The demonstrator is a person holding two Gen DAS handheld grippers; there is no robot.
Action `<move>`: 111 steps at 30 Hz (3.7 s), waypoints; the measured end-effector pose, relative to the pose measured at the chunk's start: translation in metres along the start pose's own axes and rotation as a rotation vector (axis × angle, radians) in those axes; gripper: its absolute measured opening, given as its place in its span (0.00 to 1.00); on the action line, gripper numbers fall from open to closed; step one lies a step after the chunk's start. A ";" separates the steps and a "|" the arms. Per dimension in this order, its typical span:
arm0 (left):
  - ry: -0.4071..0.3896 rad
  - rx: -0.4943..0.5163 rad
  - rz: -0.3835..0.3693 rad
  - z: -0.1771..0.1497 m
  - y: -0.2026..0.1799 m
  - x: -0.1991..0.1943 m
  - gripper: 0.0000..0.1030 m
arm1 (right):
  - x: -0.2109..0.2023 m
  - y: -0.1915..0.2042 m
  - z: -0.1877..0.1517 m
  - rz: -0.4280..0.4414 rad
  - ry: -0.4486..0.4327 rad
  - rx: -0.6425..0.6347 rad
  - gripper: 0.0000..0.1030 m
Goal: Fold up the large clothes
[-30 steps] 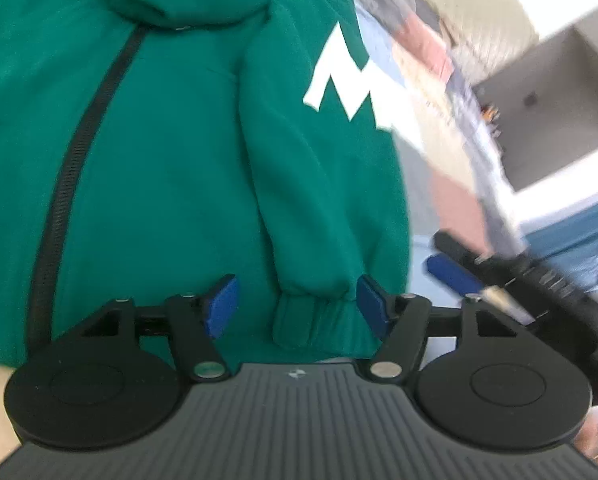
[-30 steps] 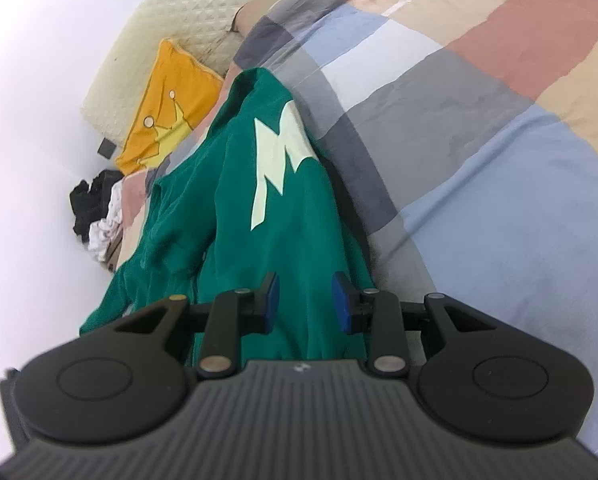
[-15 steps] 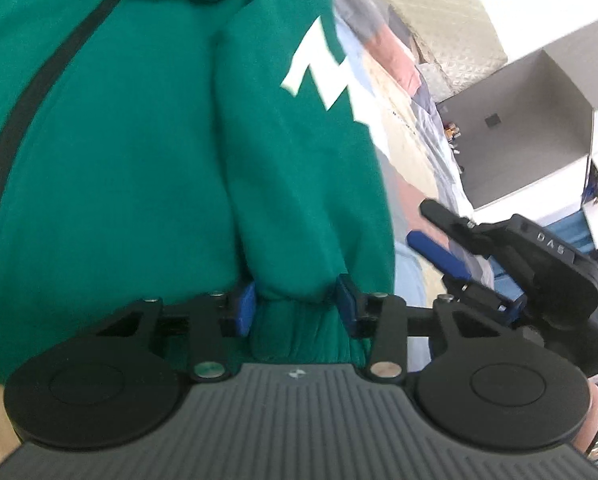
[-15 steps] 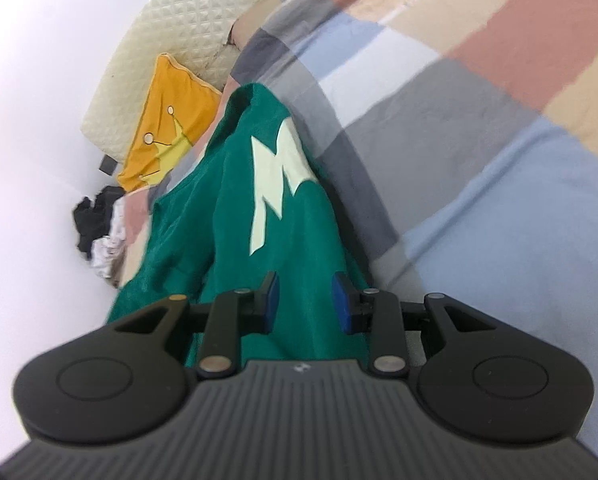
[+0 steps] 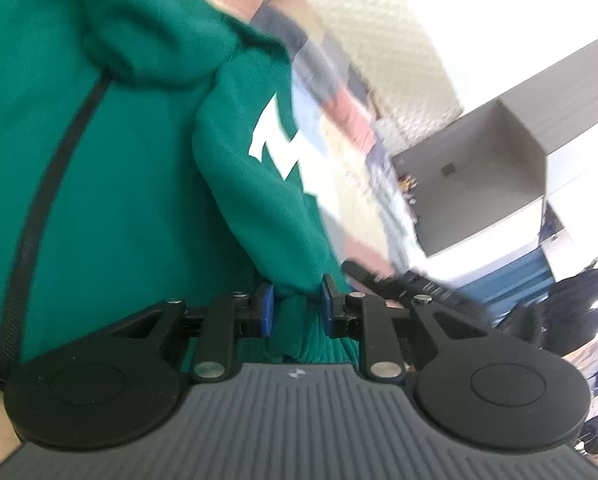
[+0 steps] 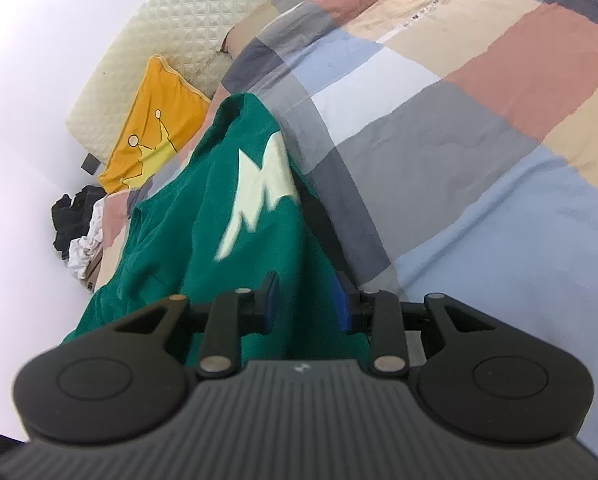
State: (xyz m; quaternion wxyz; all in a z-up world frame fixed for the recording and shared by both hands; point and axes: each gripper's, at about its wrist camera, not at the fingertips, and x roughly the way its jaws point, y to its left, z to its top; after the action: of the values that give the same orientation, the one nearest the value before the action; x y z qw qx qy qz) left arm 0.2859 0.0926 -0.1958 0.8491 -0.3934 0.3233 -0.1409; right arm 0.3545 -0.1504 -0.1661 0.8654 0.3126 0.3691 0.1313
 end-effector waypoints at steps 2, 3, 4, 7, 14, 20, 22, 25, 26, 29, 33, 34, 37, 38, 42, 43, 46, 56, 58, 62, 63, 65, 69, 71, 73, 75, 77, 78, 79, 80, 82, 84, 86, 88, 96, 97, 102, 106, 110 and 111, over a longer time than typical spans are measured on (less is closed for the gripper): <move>-0.020 0.018 0.016 0.014 -0.007 -0.015 0.25 | -0.001 0.000 0.000 -0.011 -0.005 -0.012 0.32; -0.034 0.031 0.022 0.022 -0.011 -0.020 0.25 | -0.001 0.000 0.000 -0.017 -0.006 -0.019 0.32; -0.047 0.039 0.035 0.033 -0.015 -0.027 0.25 | 0.000 0.001 -0.001 -0.025 -0.005 -0.027 0.32; -0.030 0.057 0.066 0.068 -0.040 -0.033 0.25 | 0.004 0.002 -0.002 -0.033 0.017 -0.029 0.32; -0.080 0.217 0.144 0.162 -0.126 -0.037 0.24 | 0.008 0.004 -0.005 -0.030 0.038 -0.040 0.32; -0.090 0.380 0.302 0.236 -0.211 -0.018 0.24 | 0.017 0.003 -0.004 -0.034 0.052 -0.033 0.32; -0.133 0.426 0.341 0.261 -0.232 -0.021 0.24 | 0.019 0.004 -0.006 -0.030 0.058 -0.047 0.32; -0.207 0.460 0.376 0.293 -0.253 -0.033 0.24 | 0.023 0.005 -0.006 -0.030 0.073 -0.057 0.32; -0.227 0.472 0.380 0.301 -0.256 -0.040 0.24 | 0.024 0.005 -0.006 -0.028 0.075 -0.055 0.32; -0.250 0.518 0.391 0.315 -0.253 -0.060 0.24 | 0.026 0.004 -0.005 -0.026 0.076 -0.049 0.32; -0.199 0.509 0.477 0.311 -0.199 -0.065 0.24 | 0.028 0.006 -0.005 -0.021 0.080 -0.048 0.32; -0.176 0.491 0.500 0.306 -0.178 -0.063 0.24 | 0.028 0.007 -0.005 -0.018 0.081 -0.050 0.32; -0.109 0.427 0.586 0.285 -0.103 -0.053 0.24 | 0.027 0.009 -0.007 -0.014 0.083 -0.061 0.32; -0.090 0.379 0.605 0.274 -0.075 -0.054 0.24 | 0.027 0.010 -0.007 -0.015 0.084 -0.063 0.32; -0.040 0.179 0.677 0.243 0.027 -0.052 0.25 | 0.027 0.008 -0.005 -0.019 0.083 -0.063 0.32; -0.033 0.134 0.683 0.236 0.046 -0.053 0.25 | 0.028 0.009 -0.005 -0.020 0.084 -0.064 0.32; -0.021 -0.018 0.682 0.216 0.099 -0.057 0.27 | 0.030 0.010 -0.005 -0.022 0.090 -0.069 0.32; -0.039 -0.019 0.660 0.186 0.095 -0.066 0.69 | 0.032 0.014 -0.007 -0.015 0.095 -0.104 0.32; -0.071 0.034 0.671 0.181 0.069 -0.069 0.71 | 0.031 0.017 -0.009 -0.005 0.094 -0.114 0.32; -0.143 0.102 0.640 0.160 0.028 -0.081 0.73 | 0.026 0.023 -0.013 0.025 0.081 -0.144 0.32; -0.150 0.119 0.625 0.151 0.018 -0.082 0.73 | 0.024 0.025 -0.014 0.034 0.074 -0.152 0.32; -0.155 0.151 0.609 0.133 0.003 -0.079 0.73 | 0.021 0.028 -0.016 0.049 0.062 -0.163 0.32; -0.156 0.152 0.566 0.106 0.002 -0.065 0.73 | 0.013 0.034 -0.019 0.077 0.044 -0.184 0.32; -0.153 0.089 0.561 0.098 0.019 -0.058 0.73 | 0.009 0.038 -0.022 0.091 0.034 -0.195 0.32; -0.133 0.023 0.538 0.091 0.040 -0.052 0.73 | 0.005 0.040 -0.026 0.096 0.027 -0.209 0.32; -0.111 -0.023 0.511 0.089 0.056 -0.050 0.73 | 0.004 0.042 -0.029 0.093 0.024 -0.214 0.32; -0.102 -0.053 0.488 0.091 0.067 -0.050 0.73 | 0.006 0.044 -0.028 0.101 0.033 -0.201 0.32; -0.097 -0.065 0.478 0.095 0.072 -0.050 0.73 | 0.011 0.048 -0.027 0.108 0.046 -0.200 0.32; -0.093 -0.082 0.464 0.099 0.078 -0.049 0.73 | 0.016 0.053 -0.026 0.109 0.060 -0.205 0.32; -0.094 -0.101 0.456 0.103 0.082 -0.050 0.73 | 0.024 0.060 -0.024 0.104 0.079 -0.225 0.32; -0.095 -0.153 0.429 0.108 0.093 -0.048 0.73 | 0.037 0.072 -0.021 0.090 0.104 -0.262 0.32; -0.081 -0.191 0.407 0.111 0.104 -0.043 0.73 | 0.053 0.082 -0.014 0.096 0.129 -0.264 0.32; -0.066 -0.216 0.403 0.112 0.114 -0.034 0.73 | 0.071 0.091 -0.005 0.115 0.145 -0.235 0.32; -0.055 -0.224 0.416 0.111 0.122 -0.025 0.72 | 0.090 0.099 0.005 0.140 0.155 -0.200 0.32; -0.110 -0.193 0.377 0.119 0.136 -0.016 0.68 | 0.161 0.139 0.028 0.235 0.155 -0.109 0.32; -0.129 -0.200 0.377 0.120 0.139 -0.017 0.64 | 0.169 0.145 0.028 0.246 0.161 -0.105 0.32; -0.166 -0.236 0.392 0.124 0.156 -0.013 0.26 | 0.206 0.169 0.017 0.279 0.189 -0.088 0.33; -0.193 -0.264 0.368 0.125 0.163 -0.011 0.17 | 0.214 0.178 0.011 0.264 0.166 -0.078 0.32; -0.225 -0.289 0.317 0.123 0.167 -0.023 0.10 | 0.206 0.181 0.014 0.270 0.147 -0.099 0.17; -0.232 -0.298 0.293 0.122 0.166 -0.026 0.09 | 0.201 0.182 0.015 0.270 0.142 -0.111 0.16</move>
State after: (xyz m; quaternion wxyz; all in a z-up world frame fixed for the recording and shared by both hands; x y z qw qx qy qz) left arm 0.3445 0.2845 -0.2517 0.8244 -0.4769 0.2944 0.0793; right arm 0.5053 0.0752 -0.1535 0.8274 0.3011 0.3761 0.2885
